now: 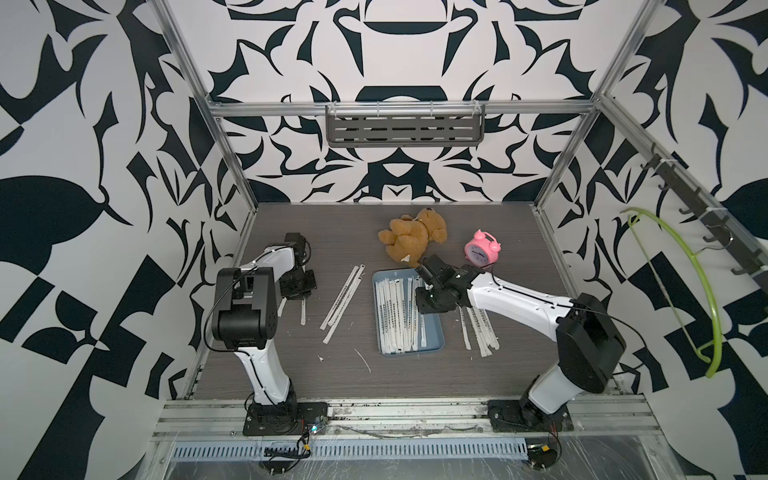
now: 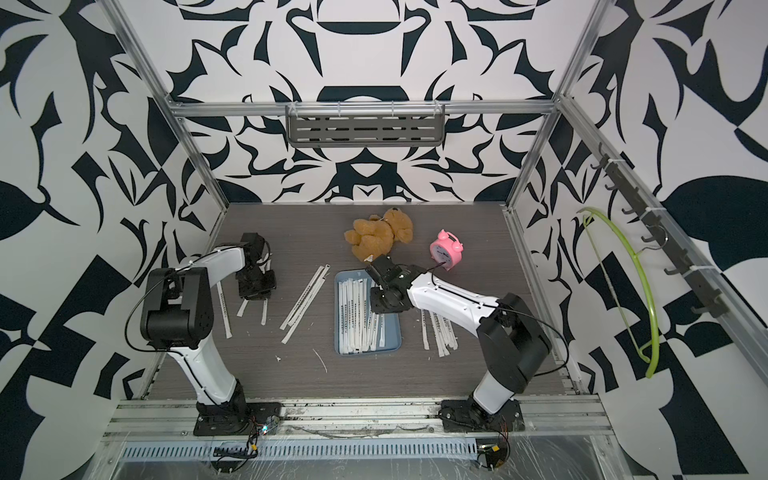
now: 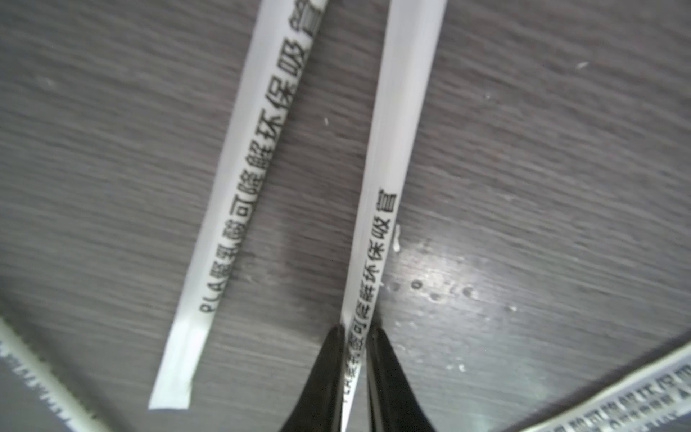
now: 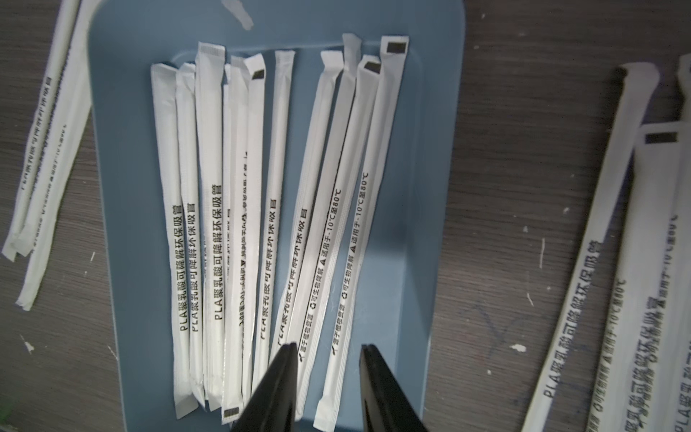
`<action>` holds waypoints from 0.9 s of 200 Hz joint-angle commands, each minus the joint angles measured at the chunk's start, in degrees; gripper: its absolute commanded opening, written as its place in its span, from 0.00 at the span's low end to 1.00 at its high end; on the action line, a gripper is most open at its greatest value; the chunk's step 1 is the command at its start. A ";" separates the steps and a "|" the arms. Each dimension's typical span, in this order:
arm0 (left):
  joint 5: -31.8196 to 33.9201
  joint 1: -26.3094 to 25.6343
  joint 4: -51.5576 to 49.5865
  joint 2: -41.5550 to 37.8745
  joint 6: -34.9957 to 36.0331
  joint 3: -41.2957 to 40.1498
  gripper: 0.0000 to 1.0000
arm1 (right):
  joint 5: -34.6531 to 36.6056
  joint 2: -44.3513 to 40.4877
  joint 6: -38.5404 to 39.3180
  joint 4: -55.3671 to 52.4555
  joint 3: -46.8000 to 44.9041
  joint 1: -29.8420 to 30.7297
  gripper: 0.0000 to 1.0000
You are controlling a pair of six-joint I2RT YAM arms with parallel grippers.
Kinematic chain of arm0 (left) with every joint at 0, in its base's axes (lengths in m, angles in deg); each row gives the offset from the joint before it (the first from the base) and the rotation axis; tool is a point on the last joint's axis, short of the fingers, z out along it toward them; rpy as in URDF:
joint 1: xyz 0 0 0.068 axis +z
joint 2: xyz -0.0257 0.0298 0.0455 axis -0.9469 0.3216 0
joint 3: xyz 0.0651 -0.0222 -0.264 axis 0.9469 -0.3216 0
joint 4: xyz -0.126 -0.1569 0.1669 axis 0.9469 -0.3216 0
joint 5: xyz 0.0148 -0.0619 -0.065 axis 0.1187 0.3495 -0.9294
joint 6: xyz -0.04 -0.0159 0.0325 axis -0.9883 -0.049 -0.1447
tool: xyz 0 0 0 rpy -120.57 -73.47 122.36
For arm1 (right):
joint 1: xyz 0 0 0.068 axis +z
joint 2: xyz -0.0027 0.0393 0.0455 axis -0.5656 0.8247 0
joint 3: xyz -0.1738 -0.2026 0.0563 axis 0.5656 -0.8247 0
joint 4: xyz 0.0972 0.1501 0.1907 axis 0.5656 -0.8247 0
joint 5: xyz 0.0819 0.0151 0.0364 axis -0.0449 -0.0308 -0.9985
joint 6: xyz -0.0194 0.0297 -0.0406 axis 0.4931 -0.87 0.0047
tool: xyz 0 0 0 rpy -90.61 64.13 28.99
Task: Put the straws into the storage box
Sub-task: Pick up the straw from the center of the board.
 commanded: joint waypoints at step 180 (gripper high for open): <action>2.07 -30.78 -5.63 -17.49 -29.66 4.09 0.00 | -3.68 -3.91 5.96 -4.38 4.56 -12.12 0.32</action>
